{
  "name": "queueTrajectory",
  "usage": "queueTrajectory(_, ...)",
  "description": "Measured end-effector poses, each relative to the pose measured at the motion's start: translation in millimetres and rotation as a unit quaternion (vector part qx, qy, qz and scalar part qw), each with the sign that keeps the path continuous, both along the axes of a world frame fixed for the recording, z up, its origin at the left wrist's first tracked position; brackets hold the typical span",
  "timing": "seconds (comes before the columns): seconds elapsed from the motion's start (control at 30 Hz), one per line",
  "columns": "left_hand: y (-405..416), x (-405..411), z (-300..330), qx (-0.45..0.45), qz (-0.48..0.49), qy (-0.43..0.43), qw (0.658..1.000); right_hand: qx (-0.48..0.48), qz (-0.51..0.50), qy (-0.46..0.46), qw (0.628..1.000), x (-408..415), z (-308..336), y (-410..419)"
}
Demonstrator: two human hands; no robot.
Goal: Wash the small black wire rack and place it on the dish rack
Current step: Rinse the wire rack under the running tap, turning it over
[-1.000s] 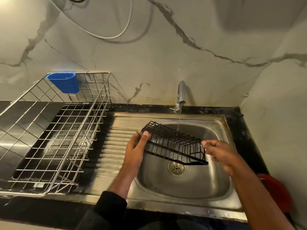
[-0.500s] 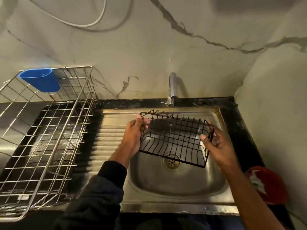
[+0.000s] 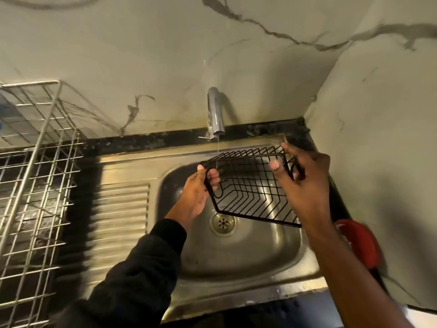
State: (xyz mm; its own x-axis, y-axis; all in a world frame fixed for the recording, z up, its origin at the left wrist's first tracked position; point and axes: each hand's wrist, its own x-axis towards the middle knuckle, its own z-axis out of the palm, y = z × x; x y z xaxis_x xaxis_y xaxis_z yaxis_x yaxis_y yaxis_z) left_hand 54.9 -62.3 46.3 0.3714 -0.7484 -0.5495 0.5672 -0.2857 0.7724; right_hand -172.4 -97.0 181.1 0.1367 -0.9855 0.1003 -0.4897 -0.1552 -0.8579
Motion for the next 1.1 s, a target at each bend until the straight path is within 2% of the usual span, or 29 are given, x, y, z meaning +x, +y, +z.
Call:
queueTrajectory(0.1, -12, -10, -7, 0.003, -0.020, -0.036, 0.999, 0.000, 0.005, 0.056, 0.998, 2, 10, -10)
queueTrajectory(0.27, -26, -18, -20, 0.030, 0.000, -0.088, 0.996, -0.031, 0.057, 0.197, 0.978, 2, 20, -20)
queueTrajectory(0.37, -33, -24, -22, -0.005, 0.022, -0.047, 0.999, -0.043, 0.057, 0.213, 0.974, 2, 20, -24)
queueTrajectory(0.47, -38, -24, -22, -0.040, 0.029, -0.053, 0.997, -0.052, 0.068, 0.221, 0.971, -1, 17, -27)
queueTrajectory(0.63, -40, -17, -16, -0.025, 0.012, -0.079, 0.997, -0.048, 0.072, 0.220, 0.972, -8, 12, -27)
queueTrajectory(0.73, -39, -15, -16, 0.004, 0.006, -0.155, 0.988, -0.048, 0.063, 0.201, 0.976, -11, 9, -28)
queueTrajectory(0.83, -38, -10, -17, 0.032, 0.013, -0.251, 0.967, -0.045, 0.055, 0.172, 0.983, -15, 1, -32)
queueTrajectory(0.97, -24, -7, 12, 0.057, 0.059, -0.349, 0.933, -0.019, 0.045, 0.112, 0.993, -21, -22, -45)
queueTrajectory(1.1, -3, 3, 39, 0.058, 0.111, -0.400, 0.908, 0.030, 0.055, 0.063, 0.996, -16, -46, -59)
